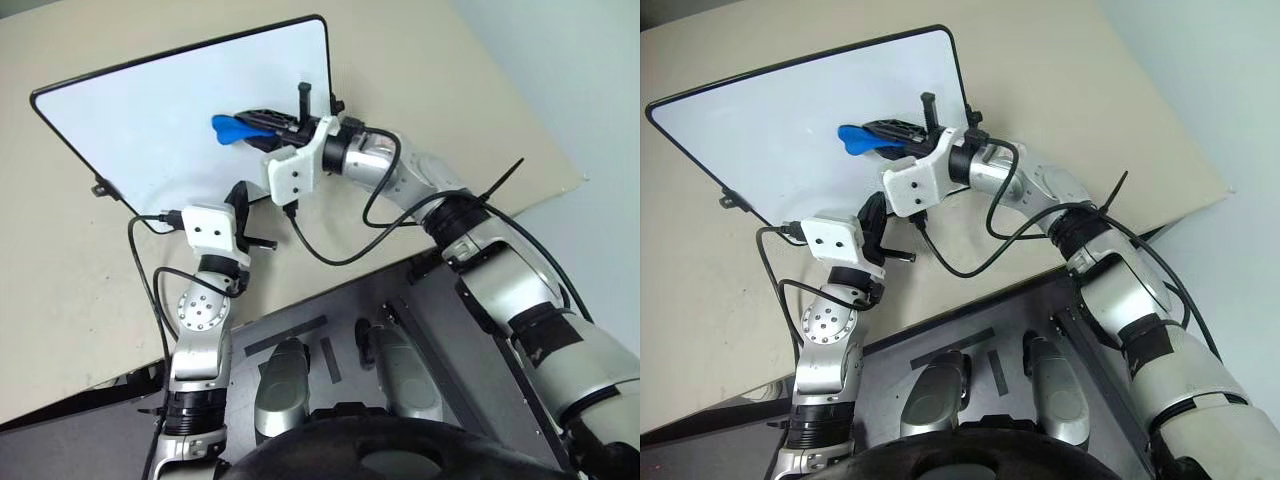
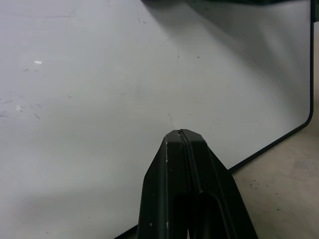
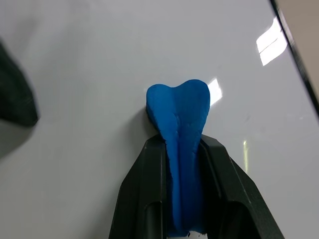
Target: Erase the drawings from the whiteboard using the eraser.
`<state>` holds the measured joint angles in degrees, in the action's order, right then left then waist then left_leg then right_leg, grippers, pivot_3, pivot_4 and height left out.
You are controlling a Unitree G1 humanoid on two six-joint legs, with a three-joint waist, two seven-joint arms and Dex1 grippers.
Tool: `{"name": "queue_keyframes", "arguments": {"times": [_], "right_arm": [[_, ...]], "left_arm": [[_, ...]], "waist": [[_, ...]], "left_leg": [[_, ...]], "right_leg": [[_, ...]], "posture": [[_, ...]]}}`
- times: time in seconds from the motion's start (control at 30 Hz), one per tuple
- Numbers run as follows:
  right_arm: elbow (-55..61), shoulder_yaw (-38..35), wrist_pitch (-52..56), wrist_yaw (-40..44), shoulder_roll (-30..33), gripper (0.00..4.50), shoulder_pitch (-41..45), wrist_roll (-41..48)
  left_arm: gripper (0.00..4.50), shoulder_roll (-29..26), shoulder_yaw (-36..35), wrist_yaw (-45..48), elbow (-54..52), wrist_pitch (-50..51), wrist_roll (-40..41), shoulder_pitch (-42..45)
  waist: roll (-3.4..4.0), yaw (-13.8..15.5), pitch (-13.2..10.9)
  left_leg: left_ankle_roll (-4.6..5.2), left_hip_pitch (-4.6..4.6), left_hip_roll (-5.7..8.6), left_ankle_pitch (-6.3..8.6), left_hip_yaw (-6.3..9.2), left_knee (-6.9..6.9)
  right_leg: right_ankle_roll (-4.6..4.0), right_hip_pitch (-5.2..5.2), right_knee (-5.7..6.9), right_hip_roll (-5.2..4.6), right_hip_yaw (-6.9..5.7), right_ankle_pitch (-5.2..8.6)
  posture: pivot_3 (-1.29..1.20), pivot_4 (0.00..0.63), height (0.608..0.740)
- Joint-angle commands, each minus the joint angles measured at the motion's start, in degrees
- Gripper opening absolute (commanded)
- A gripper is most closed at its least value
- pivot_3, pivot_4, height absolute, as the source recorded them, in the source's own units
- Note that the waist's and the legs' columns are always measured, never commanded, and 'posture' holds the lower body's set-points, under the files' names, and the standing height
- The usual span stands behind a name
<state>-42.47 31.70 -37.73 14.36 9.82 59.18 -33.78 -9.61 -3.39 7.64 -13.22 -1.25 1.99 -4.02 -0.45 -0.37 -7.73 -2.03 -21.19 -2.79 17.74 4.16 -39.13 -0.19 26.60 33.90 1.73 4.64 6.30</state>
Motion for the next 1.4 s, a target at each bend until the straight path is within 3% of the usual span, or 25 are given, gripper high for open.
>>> {"name": "queue_keyframes", "arguments": {"times": [0.03,0.23,0.57,0.7,0.93,1.4], "right_arm": [[3.2,-2.7,2.4,2.6,3.0,0.52,-2.3,2.2],[10.5,-3.4,4.4,8.3,7.2,0.52,-8.5,5.7],[25.8,-7.5,17.9,34.6,14.2,0.52,-23.0,29.5],[27.2,-7.8,21.1,36.8,13.8,1.88,-24.8,30.8],[26.5,-9.4,19.9,33.0,12.9,4.33,-24.2,28.6],[38.7,-20.1,30.3,30.9,15.1,4.33,-32.7,35.9]], "left_arm": [[0.00,-0.1,-0.1,0.0,-1.1,-1.2,-0.3,-0.3],[0.00,-0.4,-0.4,0.2,-2.0,-1.6,-0.2,-0.9],[0.00,-1.6,-2.0,0.7,-3.9,-1.4,0.4,-2.3],[0.00,-1.9,-2.2,1.2,-4.1,-0.9,0.6,-2.3],[0.00,-3.2,-3.4,1.9,-3.6,0.1,1.2,-0.3],[0.00,-4.4,-1.7,4.7,-5.2,3.3,2.1,1.3]], "waist": [[0.00,0.1,0.0],[-0.01,0.1,0.0],[-0.02,0.1,0.0],[-0.03,-0.1,0.0],[-0.03,-0.1,0.0],[-0.03,0.2,0.0]], "left_leg": [[0.00,0.00,0.00,0.00,0.00,0.00],[0.01,0.02,0.00,-0.01,0.00,-0.01],[0.01,0.03,0.06,0.00,-0.07,-0.02],[0.02,0.15,0.09,-0.01,-0.08,-0.11],[0.10,0.27,0.08,-0.07,-0.05,-0.13],[0.10,0.23,0.11,-0.06,-0.08,-0.15]], "right_leg": [[0.00,-0.01,0.00,0.00,0.00,0.00],[0.02,-0.02,0.02,0.00,0.00,-0.03],[0.10,-0.13,-0.11,0.01,0.02,0.02],[0.11,-0.24,-0.11,0.01,0.08,0.01],[0.10,-0.29,-0.01,0.01,0.07,-0.07],[0.16,-0.34,-0.11,0.01,0.08,-0.04]], "posture": [[0.00,0.150,0.740],[0.00,0.150,0.740],[0.00,0.150,0.740],[0.00,0.150,0.740],[0.00,0.150,0.740],[0.00,0.150,0.740]]}}
